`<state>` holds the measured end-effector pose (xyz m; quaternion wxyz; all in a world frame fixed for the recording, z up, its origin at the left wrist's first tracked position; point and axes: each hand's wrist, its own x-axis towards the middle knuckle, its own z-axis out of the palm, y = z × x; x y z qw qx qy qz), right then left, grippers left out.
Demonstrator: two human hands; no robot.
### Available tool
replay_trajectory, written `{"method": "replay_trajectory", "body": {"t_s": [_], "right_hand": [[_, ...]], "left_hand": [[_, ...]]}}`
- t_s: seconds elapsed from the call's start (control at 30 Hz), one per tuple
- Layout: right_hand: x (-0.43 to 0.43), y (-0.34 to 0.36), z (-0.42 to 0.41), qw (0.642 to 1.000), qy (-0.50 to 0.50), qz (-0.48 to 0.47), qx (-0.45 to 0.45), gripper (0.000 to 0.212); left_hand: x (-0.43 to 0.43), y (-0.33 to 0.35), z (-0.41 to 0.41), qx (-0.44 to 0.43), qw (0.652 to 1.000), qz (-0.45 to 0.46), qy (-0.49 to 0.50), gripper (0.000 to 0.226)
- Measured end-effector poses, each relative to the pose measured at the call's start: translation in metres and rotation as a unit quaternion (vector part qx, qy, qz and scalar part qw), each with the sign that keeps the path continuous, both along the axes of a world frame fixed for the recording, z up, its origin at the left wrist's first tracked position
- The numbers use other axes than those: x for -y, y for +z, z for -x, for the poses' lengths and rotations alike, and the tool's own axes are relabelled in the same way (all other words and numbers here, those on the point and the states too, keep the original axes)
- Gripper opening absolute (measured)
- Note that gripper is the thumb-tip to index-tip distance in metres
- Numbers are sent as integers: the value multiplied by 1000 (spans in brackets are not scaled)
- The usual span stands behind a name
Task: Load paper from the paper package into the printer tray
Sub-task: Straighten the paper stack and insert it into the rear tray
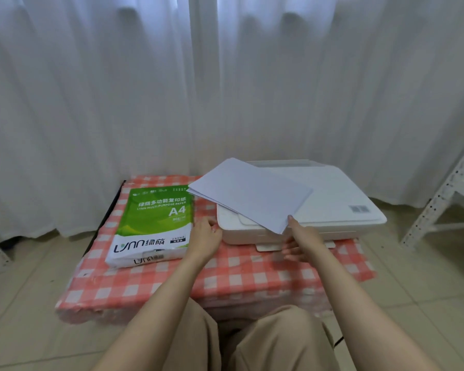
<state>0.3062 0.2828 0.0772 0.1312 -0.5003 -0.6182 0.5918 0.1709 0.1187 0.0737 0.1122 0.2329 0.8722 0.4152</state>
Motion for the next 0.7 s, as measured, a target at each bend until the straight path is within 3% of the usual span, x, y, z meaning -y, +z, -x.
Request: {"method": "replay_trajectory", "body": {"t_s": [0.13,0.2,0.4,0.47,0.7], "right_hand": [[16,1,4,990,41,87,-105,37],[18,1,7,988,28,73,-134,30],[9,6,0,994,-1,-22,-108,15],[5,10,-8,992,-11,-40,-119,18],[4,30,-61,985,-19,-52,-163,22]], "left_hand": [[11,14,0,-16,1000,0,5,32],[16,18,2,-18,1000,-10,7,33],[12,23,-1,3,999,-37,8,27],[6,26,-6,5,999,-41,-2,21],[-4,30,-24,42,998,-48,-21,41]]}}
